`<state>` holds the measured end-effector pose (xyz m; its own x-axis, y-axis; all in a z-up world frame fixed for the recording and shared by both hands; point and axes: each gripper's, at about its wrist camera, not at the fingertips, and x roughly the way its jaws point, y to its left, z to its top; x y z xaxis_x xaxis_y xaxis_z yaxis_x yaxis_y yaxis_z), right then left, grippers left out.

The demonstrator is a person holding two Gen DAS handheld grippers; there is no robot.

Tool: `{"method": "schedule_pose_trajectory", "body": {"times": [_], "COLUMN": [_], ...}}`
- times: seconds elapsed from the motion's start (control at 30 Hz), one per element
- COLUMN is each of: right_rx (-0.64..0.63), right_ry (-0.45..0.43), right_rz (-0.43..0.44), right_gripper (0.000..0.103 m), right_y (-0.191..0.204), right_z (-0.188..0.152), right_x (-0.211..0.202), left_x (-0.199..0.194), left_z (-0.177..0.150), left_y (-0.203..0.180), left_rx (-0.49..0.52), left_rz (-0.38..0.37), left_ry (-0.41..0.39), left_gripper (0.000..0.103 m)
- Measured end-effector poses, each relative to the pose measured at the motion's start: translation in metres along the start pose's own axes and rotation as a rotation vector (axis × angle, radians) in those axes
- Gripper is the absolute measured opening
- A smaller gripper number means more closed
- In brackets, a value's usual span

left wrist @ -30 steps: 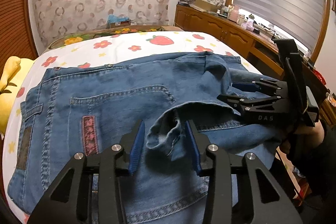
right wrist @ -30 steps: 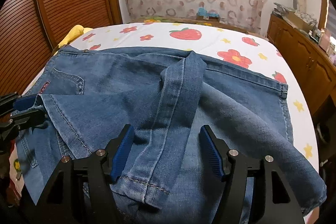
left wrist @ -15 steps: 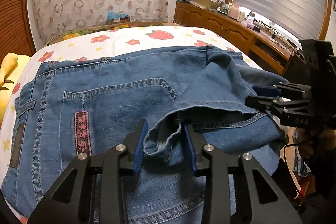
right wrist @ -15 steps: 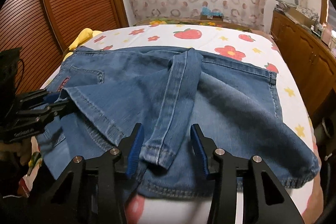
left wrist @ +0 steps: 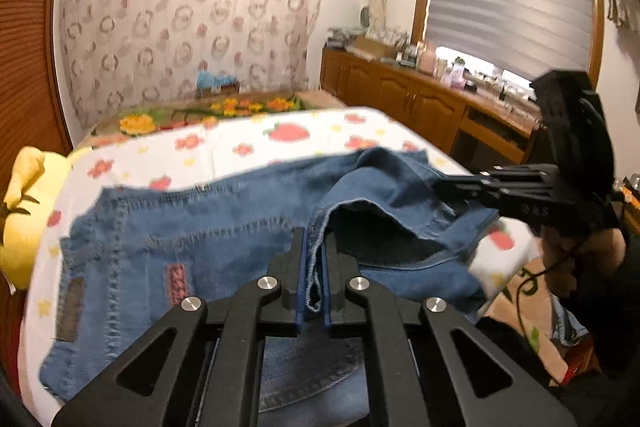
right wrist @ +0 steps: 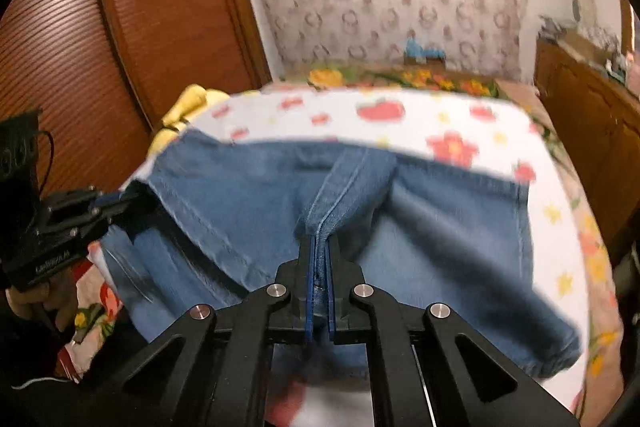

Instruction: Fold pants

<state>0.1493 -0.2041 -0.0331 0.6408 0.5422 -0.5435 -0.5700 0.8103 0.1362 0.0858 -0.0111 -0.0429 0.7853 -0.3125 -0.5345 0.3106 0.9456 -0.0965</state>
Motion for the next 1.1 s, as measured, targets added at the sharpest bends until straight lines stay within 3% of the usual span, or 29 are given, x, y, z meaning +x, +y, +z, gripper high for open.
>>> {"method": "schedule_pose_trajectory", "body": {"times": [0.37, 0.77, 1.1], "right_rx": [-0.188, -0.275, -0.325], "right_ry": [-0.113, -0.007, 0.041], "right_rz": [0.094, 0.169, 0.191], "right_gripper": [0.004, 0.004, 0.004], "right_y": [0.061, 0.106, 0.129], "right_z": [0.080, 0.117, 0.148], "right_x": [-0.013, 0.078, 0.110], "left_x": [-0.070, -0.083, -0.090], "left_z": [-0.004, -0.044, -0.060], "left_y": [0.049, 0.110, 0.138], "left_rx": [-0.082, -0.202, -0.251], "left_rz": [0.080, 0.175, 0.218], "left_ry": [-0.103, -0.073, -0.057], "left_gripper": [0.007, 0.007, 0.007]}}
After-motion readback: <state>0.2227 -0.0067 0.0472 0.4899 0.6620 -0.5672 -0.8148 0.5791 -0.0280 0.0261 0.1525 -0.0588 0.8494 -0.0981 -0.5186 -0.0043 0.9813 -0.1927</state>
